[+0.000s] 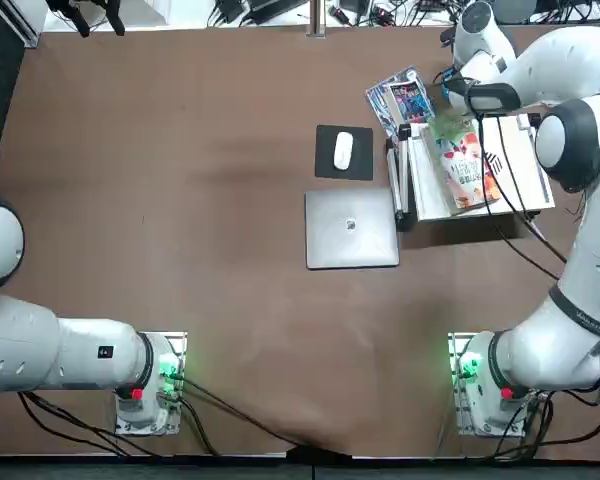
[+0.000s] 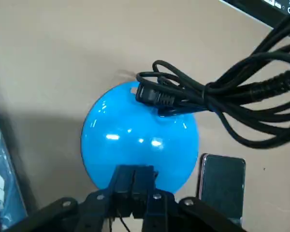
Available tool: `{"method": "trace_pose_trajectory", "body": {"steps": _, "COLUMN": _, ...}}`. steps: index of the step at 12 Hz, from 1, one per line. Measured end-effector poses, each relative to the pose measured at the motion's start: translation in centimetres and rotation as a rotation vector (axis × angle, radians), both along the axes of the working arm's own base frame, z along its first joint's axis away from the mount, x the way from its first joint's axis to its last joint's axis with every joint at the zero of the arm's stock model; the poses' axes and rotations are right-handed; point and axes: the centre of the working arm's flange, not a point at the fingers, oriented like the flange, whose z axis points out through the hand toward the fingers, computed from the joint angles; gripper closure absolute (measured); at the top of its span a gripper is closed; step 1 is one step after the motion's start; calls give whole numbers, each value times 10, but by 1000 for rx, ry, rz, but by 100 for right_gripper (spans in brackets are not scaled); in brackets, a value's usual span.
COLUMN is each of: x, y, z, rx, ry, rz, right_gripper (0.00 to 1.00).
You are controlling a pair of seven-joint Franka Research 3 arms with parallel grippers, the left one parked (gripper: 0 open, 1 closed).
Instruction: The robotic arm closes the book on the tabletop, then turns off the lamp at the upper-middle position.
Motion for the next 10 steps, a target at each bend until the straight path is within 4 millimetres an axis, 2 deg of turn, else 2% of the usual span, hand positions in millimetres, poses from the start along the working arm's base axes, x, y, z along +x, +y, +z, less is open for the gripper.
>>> {"method": "trace_pose_trajectory", "body": {"steps": 10, "x": 0, "y": -2, "z": -1, "rx": 0, "ry": 0, "rz": -2, "right_gripper": 99}}
